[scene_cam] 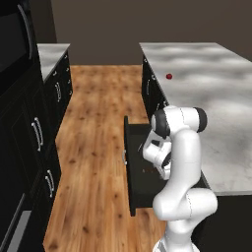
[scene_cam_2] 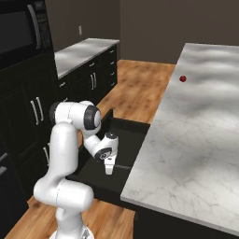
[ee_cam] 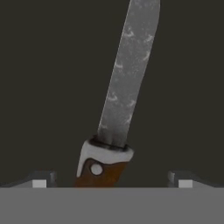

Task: Open the drawer on the right and place the cutting tools on the cutting board.

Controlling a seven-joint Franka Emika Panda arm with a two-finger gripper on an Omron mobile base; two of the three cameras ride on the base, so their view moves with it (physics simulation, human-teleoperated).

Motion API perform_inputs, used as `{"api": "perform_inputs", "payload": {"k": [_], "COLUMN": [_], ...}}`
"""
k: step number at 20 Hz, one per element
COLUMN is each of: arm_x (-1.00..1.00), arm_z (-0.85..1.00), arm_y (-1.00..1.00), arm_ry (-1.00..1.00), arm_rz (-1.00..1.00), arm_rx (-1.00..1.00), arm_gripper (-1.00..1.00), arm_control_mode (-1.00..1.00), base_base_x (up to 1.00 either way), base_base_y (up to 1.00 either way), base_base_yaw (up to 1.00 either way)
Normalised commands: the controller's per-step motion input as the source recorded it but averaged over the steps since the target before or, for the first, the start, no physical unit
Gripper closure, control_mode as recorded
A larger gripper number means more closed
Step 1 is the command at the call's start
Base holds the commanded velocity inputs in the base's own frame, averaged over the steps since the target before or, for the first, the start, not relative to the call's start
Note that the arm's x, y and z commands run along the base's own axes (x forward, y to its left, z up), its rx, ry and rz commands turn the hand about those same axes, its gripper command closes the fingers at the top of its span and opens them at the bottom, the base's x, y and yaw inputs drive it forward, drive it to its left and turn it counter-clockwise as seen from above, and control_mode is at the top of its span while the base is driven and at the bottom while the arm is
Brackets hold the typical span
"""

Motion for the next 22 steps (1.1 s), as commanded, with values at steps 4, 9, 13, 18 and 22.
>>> {"api": "perform_inputs", "payload": {"k": [4, 9, 13, 18, 22], "arm_x": [0.08, 0.23, 0.09, 0.09, 0.03], "arm_z": [0.0, 0.0, 0.01, -0.28, -0.57], "arm_y": [0.0, 0.0, 0.0, 0.01, 0.12], "arm_ry": [0.0, 0.0, 0.0, 0.0, -0.01], "arm_rz": [0.0, -0.02, 0.0, 0.0, 0.0], "arm_rx": [0.0, 0.0, 0.0, -0.02, -0.09], "arm_gripper": [-1.0, -1.0, -1.0, -1.0, 1.0], "arm_control_mode": [-1.0, -1.0, -1.0, -1.0, -1.0], "base_base_x": [0.0, 0.0, 0.0, 0.0, 0.0], "base_base_y": [0.0, 0.0, 0.0, 0.0, 0.0], "base_base_yaw": [0.0, 0.0, 0.0, 0.0, 0.0]}}
